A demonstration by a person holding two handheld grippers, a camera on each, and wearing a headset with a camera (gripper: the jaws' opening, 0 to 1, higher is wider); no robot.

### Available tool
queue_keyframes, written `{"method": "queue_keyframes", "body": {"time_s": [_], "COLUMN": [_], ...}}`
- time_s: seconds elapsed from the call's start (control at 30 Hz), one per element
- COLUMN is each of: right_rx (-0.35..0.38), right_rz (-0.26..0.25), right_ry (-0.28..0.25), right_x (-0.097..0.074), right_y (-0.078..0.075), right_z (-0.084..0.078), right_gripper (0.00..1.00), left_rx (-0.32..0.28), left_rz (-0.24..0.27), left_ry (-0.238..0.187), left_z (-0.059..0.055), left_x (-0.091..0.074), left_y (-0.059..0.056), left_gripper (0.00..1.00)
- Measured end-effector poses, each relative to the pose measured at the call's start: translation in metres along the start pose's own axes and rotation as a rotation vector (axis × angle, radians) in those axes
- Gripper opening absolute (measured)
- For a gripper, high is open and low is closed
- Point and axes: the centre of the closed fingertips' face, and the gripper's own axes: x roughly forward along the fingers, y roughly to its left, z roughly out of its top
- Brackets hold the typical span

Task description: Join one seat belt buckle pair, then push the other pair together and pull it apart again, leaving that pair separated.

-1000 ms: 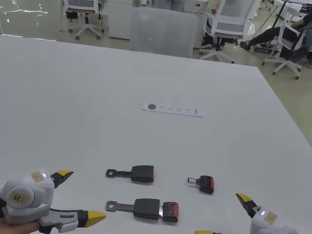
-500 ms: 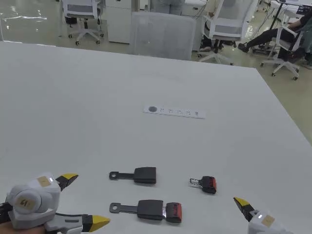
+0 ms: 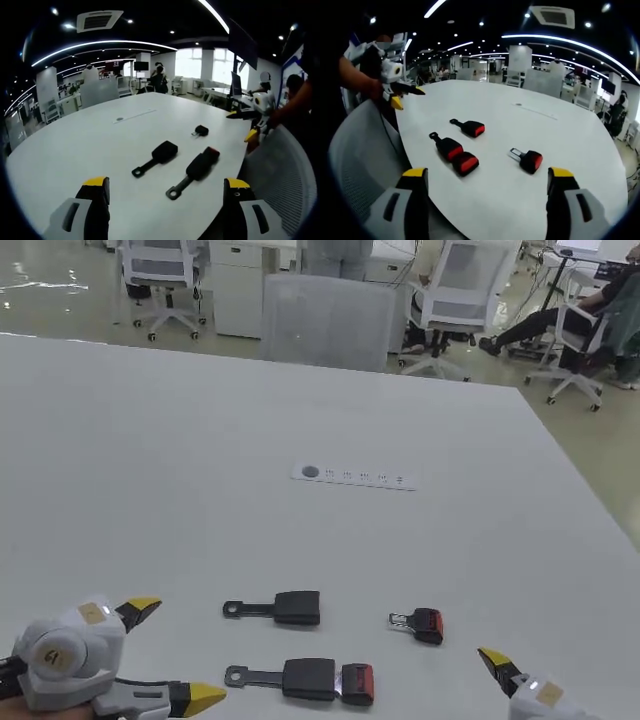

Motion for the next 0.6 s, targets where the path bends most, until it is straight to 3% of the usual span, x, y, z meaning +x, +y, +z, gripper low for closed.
{"method": "queue_keyframes", "body": {"time_s": [0.6], "right_rx": [0.008], "right_rz": [-0.003], "right_ry": [0.010], "right_x": [0.0089], "right_y": [-0.0033], "right_z": [0.0037], "right_gripper": [1.00], "left_rx": [-0.018], "left_rz": [-0.001], "left_ry": [0.000], "left_z": [-0.0032], "left_x": [0.0052], "left_y": [0.0046], "left_gripper": [0.96]}}
